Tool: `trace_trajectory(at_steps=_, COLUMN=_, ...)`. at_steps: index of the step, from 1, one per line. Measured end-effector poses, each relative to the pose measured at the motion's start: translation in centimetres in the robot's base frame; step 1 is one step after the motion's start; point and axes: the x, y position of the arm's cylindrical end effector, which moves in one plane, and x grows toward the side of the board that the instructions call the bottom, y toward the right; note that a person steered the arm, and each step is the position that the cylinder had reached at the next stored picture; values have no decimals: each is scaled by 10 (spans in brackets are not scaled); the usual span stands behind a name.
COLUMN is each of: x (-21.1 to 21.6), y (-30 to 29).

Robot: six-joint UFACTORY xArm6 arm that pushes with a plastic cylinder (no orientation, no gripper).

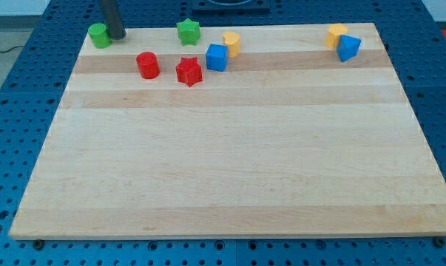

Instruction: Move the yellow heart to the right of the green star

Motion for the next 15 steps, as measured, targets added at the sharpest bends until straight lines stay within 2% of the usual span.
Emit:
trace_trajectory(at_steps=2, x=1, y=18)
trace_trajectory(at_steps=4, x=-22, y=30)
trace_trajectory(at_steps=5, x=-21, y=79)
trace_trajectory(at_steps=6, x=-20, y=154)
trace_trajectory(at_steps=7, x=-7, y=196)
trace_trajectory(at_steps=9, x=82, y=199)
trace_trajectory(at_steps=11, x=84, y=194)
trace_trajectory(at_steps=12, x=80, y=170)
trace_trajectory(at_steps=13, x=52, y=170)
trace_trajectory(at_steps=15, x=-10, y=244)
